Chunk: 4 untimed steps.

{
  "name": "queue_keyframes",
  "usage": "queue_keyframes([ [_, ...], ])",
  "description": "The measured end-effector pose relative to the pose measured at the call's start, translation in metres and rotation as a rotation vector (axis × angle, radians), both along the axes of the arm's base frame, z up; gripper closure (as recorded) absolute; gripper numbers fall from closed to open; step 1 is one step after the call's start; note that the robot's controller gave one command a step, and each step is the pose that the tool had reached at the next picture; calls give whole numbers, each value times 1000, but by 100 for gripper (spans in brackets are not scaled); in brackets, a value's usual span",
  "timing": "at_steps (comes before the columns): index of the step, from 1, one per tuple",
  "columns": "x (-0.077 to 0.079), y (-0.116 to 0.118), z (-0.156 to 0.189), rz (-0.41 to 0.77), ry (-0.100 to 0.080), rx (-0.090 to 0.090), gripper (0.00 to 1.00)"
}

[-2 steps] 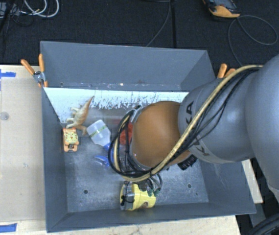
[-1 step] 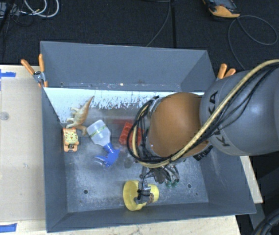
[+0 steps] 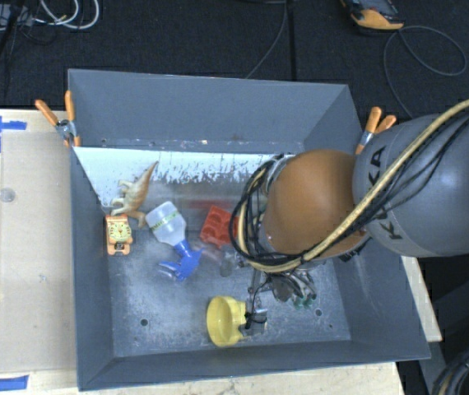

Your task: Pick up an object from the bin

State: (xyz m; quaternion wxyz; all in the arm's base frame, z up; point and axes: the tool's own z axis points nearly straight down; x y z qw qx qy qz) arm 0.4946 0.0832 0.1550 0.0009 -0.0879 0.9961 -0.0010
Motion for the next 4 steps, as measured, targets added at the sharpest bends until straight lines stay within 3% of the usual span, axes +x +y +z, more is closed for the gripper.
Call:
queue_keyframes([
  [1, -9, 5, -82, 215, -3, 4, 100],
  [4, -9, 5, -82, 212, -3, 4, 100],
])
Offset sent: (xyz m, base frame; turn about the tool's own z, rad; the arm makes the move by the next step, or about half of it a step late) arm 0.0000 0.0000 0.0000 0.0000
